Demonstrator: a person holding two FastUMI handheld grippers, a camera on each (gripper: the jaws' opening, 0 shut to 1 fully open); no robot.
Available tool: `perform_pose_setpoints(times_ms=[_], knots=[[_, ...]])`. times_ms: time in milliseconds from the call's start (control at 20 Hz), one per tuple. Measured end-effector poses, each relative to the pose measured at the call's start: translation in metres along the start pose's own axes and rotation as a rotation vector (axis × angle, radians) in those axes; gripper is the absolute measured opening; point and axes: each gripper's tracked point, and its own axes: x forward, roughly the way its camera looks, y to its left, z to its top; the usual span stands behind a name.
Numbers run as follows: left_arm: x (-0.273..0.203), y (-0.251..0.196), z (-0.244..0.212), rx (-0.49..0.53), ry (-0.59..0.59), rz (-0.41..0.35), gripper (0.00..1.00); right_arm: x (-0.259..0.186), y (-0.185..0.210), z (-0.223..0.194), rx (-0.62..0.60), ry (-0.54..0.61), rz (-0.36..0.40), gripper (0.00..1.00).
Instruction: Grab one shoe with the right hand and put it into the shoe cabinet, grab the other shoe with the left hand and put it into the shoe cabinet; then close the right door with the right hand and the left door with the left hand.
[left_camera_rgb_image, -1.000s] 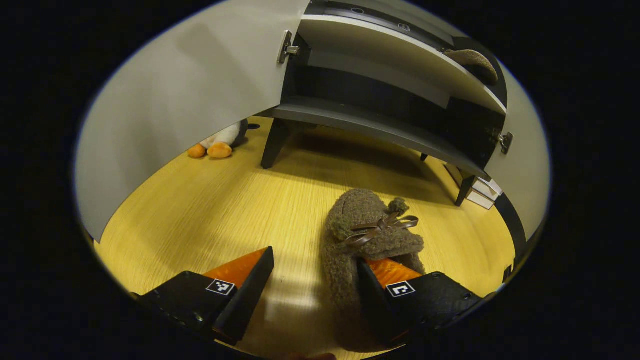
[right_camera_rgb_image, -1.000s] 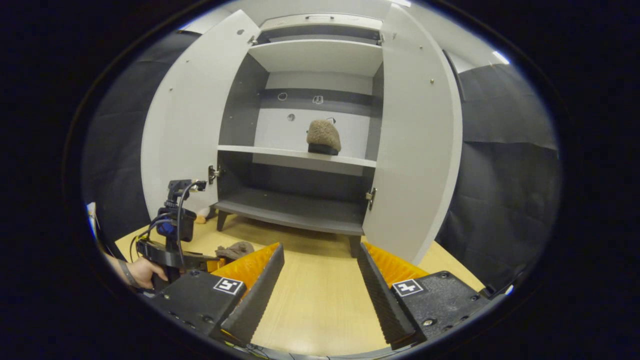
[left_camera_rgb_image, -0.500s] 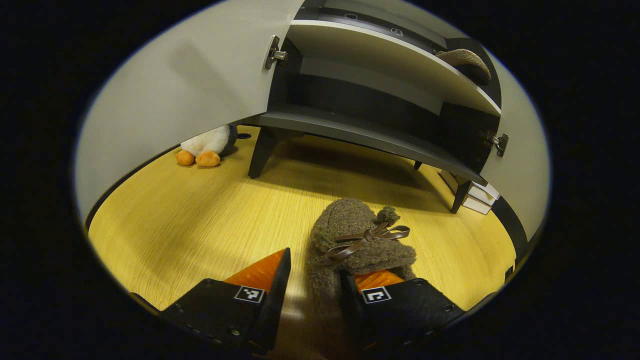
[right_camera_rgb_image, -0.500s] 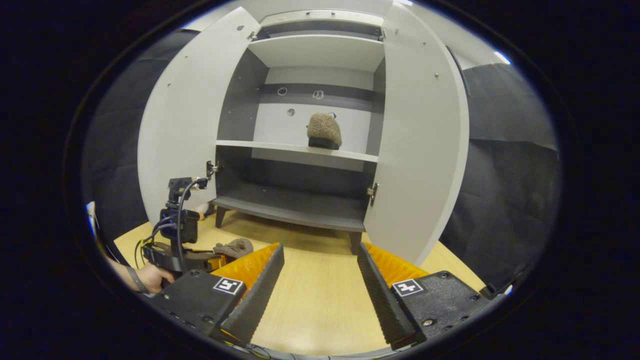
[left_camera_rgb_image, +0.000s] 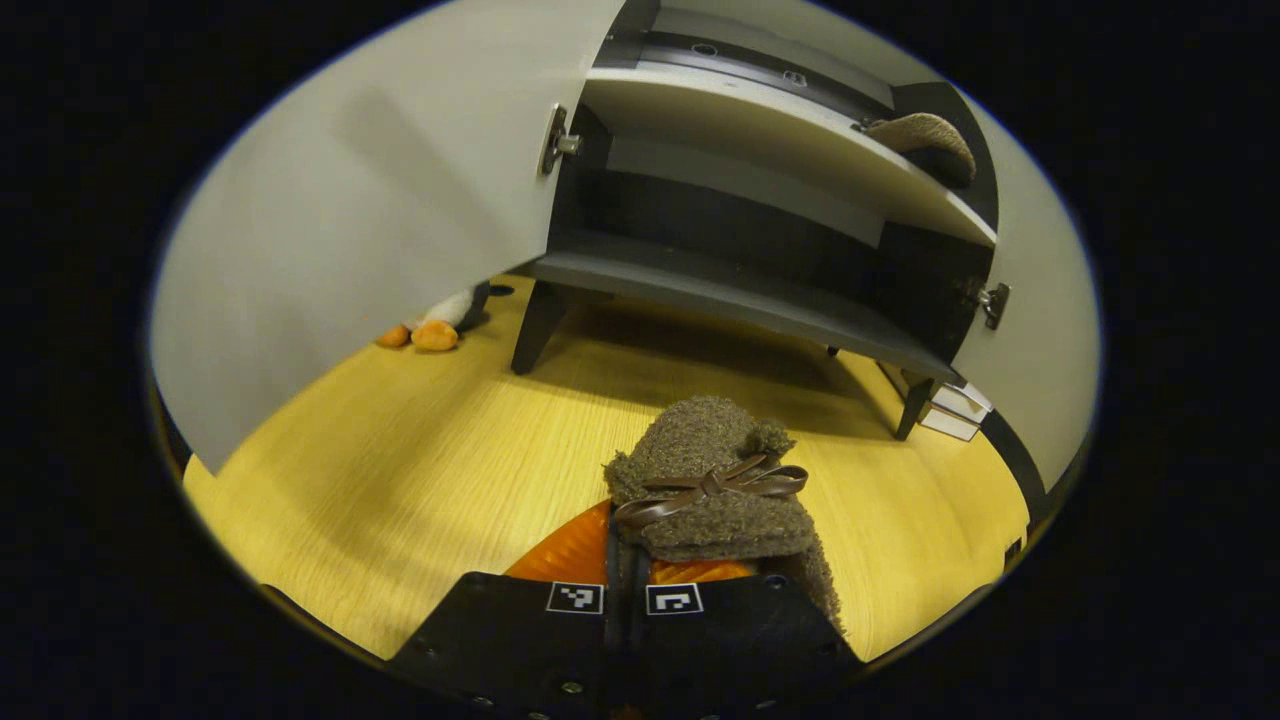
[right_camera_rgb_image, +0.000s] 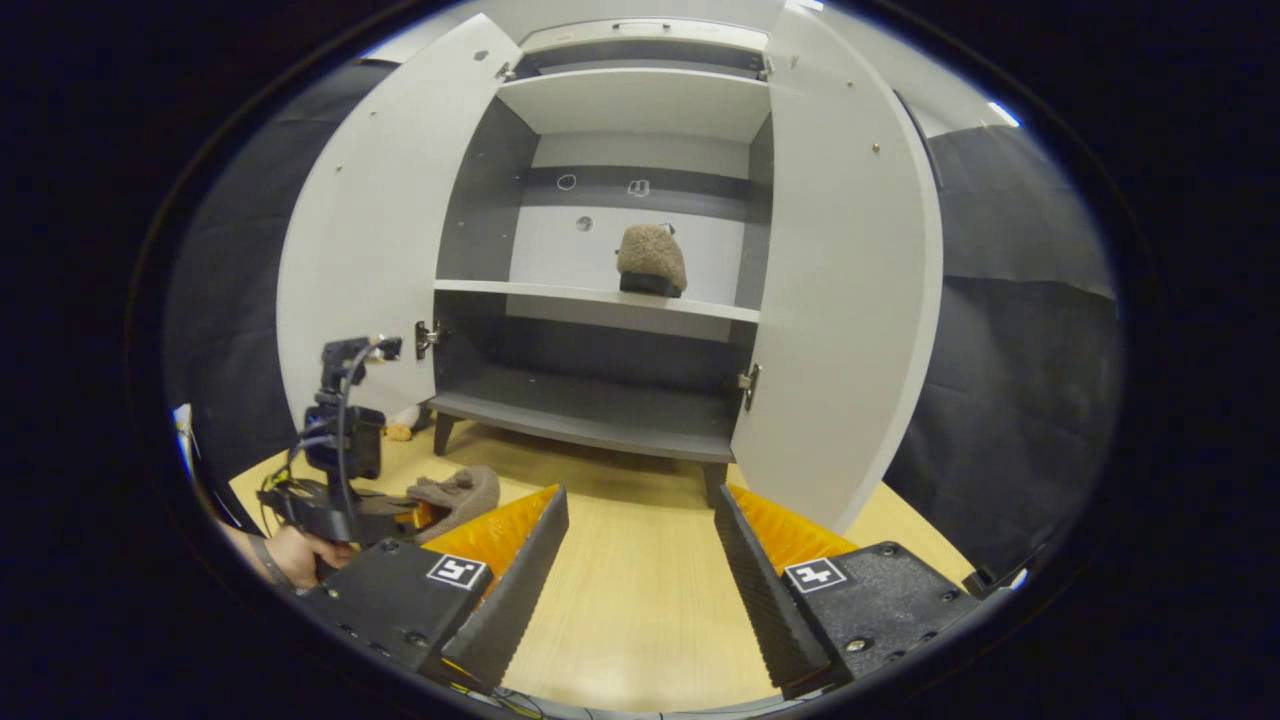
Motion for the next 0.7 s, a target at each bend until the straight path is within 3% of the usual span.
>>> perform_pose_setpoints(times_ms=[150,350,550,700], knots=[[-0.046,-0.008,0.050,0.051,-0.118,0.010,0.01,0.001,0.000,-0.003,0.005,0.001,-0.002,0.94],[-0.085,-0.037,0.128,0.017,-0.245,-0.065,0.01,0.003,0.004,-0.004,0.021,0.002,0.011,0.93],[-0.094,-0.060,0.212,0.016,-0.377,-0.131,0.01,0.002,0.001,-0.003,0.023,-0.015,0.002,0.94],[-0.077,-0.072,0.271,0.071,-0.469,-0.111,0.01,0.001,-0.003,-0.003,0.036,-0.016,-0.011,0.93]])
